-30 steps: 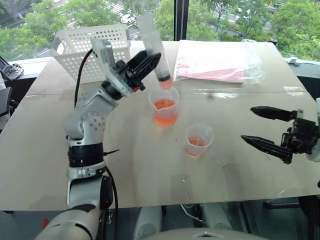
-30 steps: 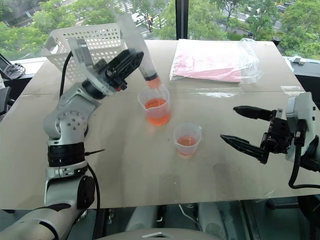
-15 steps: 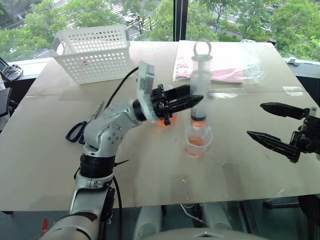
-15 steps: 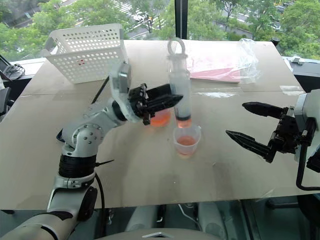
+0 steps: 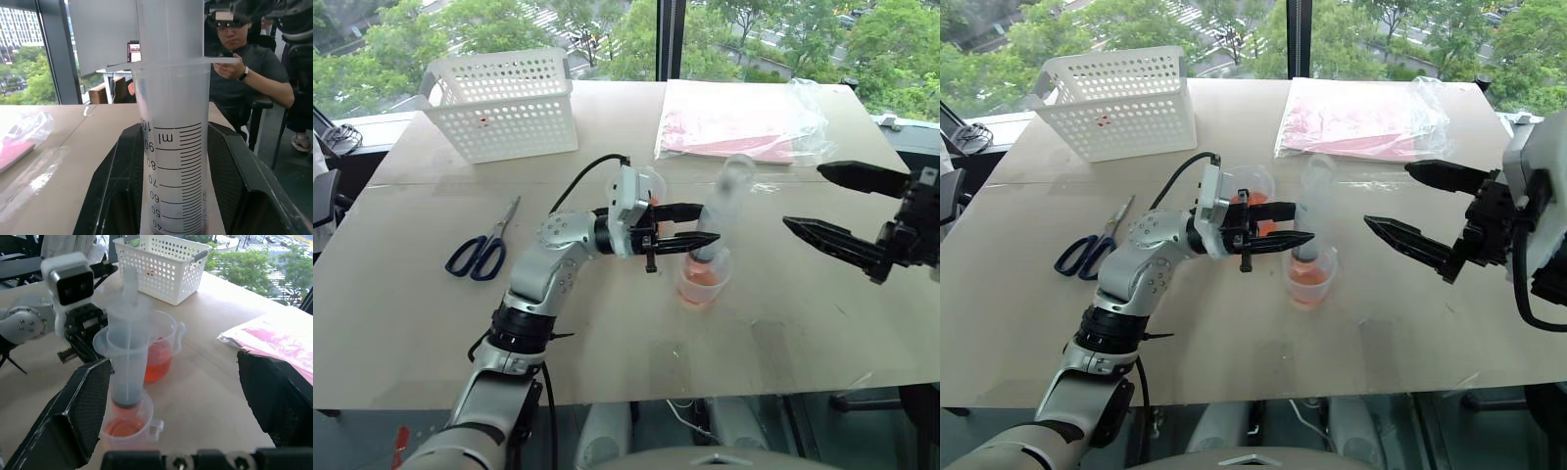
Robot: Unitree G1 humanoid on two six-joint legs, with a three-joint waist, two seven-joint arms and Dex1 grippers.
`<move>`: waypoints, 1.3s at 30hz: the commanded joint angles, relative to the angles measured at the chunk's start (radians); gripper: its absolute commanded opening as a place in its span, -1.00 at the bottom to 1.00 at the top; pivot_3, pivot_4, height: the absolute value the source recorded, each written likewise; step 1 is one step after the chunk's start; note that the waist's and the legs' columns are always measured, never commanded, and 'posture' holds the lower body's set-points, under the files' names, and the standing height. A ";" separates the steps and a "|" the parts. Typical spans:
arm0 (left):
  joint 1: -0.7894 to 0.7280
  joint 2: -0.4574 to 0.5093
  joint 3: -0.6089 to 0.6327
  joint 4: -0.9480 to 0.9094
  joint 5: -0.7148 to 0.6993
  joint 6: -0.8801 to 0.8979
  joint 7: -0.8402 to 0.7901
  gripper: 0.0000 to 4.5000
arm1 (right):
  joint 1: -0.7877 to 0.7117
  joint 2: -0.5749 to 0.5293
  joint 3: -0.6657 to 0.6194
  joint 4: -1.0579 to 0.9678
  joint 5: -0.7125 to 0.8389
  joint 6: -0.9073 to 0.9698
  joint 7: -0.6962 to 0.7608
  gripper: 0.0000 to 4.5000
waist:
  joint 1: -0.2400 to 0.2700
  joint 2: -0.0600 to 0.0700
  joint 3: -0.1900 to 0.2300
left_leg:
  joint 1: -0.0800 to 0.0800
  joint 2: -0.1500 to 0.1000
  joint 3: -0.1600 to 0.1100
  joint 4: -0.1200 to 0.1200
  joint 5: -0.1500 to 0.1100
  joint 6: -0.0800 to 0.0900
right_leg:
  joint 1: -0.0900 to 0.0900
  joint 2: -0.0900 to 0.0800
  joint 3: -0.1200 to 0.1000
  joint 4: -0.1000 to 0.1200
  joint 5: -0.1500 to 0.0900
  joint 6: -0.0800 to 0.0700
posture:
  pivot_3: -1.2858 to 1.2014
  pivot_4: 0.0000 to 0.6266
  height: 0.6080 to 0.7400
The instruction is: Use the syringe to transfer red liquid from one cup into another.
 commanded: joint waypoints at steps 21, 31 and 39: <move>0.013 -0.055 -0.013 -0.065 0.039 -0.028 0.049 -0.41 | -0.302 0.030 0.309 -0.009 0.138 -0.057 -0.466 0.74 | 0.001 0.000 0.000 | 0.000 0.001 0.000 0.000 0.000 0.000 | 0.000 0.000 0.001 0.000 0.000 0.000 | 0.03 -0.52 1.00; 0.020 -0.058 -0.017 -0.087 0.024 -0.010 0.041 -0.41 | -0.355 0.010 0.338 -0.012 0.156 -0.034 -0.487 -0.36 | 0.001 0.000 0.000 | 0.000 0.002 0.000 0.000 0.000 0.000 | 0.000 0.000 0.001 0.000 0.000 0.000 | 0.03 -0.52 1.00; 0.033 -0.056 -0.017 -0.101 0.014 0.001 0.040 -0.41 | -0.391 -0.025 0.341 0.003 0.153 -0.016 -0.455 -0.98 | 0.000 0.000 0.000 | 0.000 0.002 0.000 0.000 0.000 0.000 | 0.000 0.000 0.000 0.000 0.000 0.000 | 0.03 -0.52 1.00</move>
